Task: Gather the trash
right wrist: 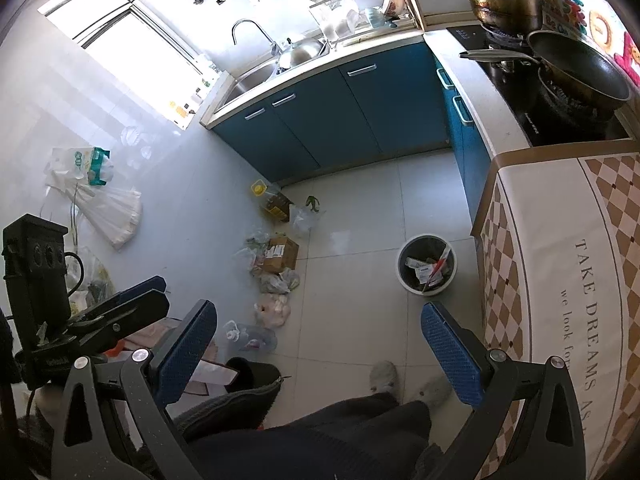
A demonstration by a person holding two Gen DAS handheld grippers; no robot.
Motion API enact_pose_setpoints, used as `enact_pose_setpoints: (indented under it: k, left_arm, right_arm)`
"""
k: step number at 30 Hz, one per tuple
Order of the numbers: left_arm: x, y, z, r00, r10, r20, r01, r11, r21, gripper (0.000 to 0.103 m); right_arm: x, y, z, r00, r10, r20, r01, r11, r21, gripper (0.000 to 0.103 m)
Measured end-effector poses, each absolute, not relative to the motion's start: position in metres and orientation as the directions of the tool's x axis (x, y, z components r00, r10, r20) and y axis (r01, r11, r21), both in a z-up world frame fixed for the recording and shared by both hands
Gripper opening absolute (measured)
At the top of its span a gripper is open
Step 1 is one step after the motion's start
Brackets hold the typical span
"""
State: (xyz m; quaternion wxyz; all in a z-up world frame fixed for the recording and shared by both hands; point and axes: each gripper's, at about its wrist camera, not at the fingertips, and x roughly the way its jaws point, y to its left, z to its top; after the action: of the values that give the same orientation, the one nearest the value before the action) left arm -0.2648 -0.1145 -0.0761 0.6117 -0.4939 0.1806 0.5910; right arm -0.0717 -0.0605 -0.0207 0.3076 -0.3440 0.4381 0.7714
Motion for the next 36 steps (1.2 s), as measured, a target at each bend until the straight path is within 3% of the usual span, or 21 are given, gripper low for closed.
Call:
enact_pose_setpoints:
  k: [36]
  left_arm:
    - [-0.26,-0.104,-0.073,0.253,0.54,-0.803,-0.91,-0.15,-0.387,0.103]
  right_arm:
    - [-0.074,-0.062,-0.022,-0.575,0.173,-0.8,-0.777,-0.422,0.467,0.103]
